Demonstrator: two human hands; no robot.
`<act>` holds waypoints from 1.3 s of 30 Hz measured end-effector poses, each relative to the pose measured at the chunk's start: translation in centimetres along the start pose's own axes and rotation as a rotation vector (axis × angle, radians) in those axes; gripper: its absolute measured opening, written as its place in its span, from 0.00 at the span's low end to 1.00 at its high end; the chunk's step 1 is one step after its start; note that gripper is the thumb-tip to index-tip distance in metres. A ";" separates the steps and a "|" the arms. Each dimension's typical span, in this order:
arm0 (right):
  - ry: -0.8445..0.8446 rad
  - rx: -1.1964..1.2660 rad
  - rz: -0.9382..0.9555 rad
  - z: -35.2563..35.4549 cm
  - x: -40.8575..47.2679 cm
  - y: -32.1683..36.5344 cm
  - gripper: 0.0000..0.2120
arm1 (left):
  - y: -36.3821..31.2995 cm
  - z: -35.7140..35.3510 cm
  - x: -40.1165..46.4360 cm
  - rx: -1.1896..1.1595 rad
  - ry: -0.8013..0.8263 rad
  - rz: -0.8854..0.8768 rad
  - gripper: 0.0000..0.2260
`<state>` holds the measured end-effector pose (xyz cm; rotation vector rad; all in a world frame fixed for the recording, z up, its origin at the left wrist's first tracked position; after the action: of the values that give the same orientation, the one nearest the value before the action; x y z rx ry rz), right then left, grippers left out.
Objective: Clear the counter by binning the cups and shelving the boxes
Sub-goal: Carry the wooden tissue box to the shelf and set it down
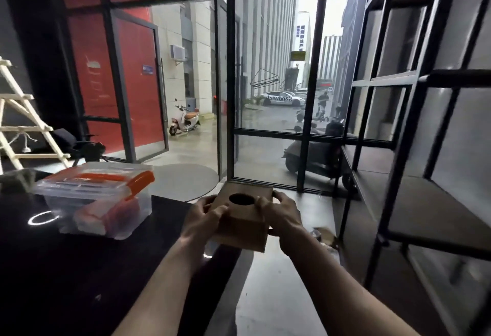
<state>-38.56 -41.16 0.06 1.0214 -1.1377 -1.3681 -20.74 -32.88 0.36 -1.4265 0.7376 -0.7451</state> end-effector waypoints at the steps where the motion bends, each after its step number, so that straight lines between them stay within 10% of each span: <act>1: -0.022 0.003 0.002 2.1 1.0 -0.2 0.40 | 0.0 -2.4 -0.1 -0.018 0.024 0.006 0.14; 8: -0.161 0.022 0.015 15.4 9.6 -3.2 0.45 | 0.6 -19.3 -0.5 -0.043 0.186 -0.049 0.17; 17: -0.217 -0.028 0.013 28.4 20.3 -6.1 0.27 | 0.2 -36.6 0.3 -0.025 0.304 -0.133 0.30; 39: -0.237 -0.125 -0.057 20.2 55.2 -6.9 0.36 | 3.4 -55.3 33.5 -0.050 0.294 -0.012 0.24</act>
<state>-65.11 -93.96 -2.63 0.8234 -1.1854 -1.6175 -46.35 -92.20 -3.89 -1.3827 0.9797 -0.9638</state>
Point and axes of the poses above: each hand's wrist, its own x-axis towards the middle knuckle, its own z-axis out of the back of the hand, y = z × x, the point moved 6 cm from there along x, towards the middle knuckle, and after that the axes turned 9 degrees about -y, right-handed, at the moved point
